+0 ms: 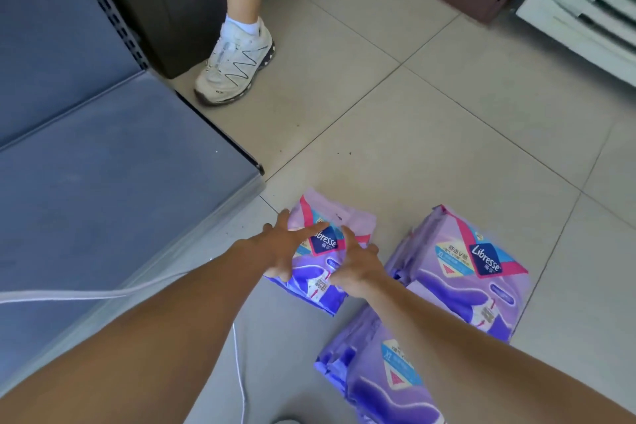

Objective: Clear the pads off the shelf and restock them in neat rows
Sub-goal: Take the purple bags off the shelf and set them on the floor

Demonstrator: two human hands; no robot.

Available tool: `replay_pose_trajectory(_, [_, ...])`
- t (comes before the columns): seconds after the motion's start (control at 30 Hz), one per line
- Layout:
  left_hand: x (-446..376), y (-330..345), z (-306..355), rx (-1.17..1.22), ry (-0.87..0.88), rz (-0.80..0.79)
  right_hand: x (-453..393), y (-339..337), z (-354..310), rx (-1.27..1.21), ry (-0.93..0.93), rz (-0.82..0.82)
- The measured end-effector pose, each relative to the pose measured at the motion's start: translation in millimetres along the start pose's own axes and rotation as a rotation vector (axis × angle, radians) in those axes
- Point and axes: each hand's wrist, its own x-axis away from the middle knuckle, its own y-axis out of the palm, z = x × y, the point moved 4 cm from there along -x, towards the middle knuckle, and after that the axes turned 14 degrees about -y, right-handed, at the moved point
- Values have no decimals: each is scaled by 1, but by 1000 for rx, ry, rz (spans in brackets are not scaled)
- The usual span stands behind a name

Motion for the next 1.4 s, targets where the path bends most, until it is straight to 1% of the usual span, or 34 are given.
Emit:
replay_pose_trajectory(0.07, [22,-11,2,-32,-32,7,18,-16,-17,107,-32,9])
replay_pose_trajectory(0.2, [79,-45,7,-150,-88,86,71,-54,-58,351,-178,26])
replay_pose_trajectory(0.33, [158,-95,4,-192,-96,193,136,-99,-111,479,-277,52])
replay_pose_trajectory(0.5, [282,-148,-2,-129,-109,271,234,-144,-176,567,-390,46])
replay_pose_trajectory(0.6, [359,-180,-11,-71,-141,273,291,-169,-217,610,-453,48])
replay_pose_trajectory(0.7, [416,-210,-24,-24,-180,273,330,-192,-259,668,-527,3])
replay_pose_trajectory(0.8, [462,-239,-47,27,-241,321,357,-213,-309,753,-634,15])
replay_pose_trajectory(0.97, [540,-262,-101,126,-390,445,395,-210,-395,807,-815,66])
replay_pose_trajectory(1.1, [602,-258,-159,172,-549,473,429,-185,-458,860,-978,46])
replay_pose_trajectory(1.27, [671,-250,-233,213,-742,533,458,-152,-524,894,-1127,22])
replay_pose_trajectory(1.4, [707,-239,-268,252,-839,530,473,-127,-556,897,-1195,-2])
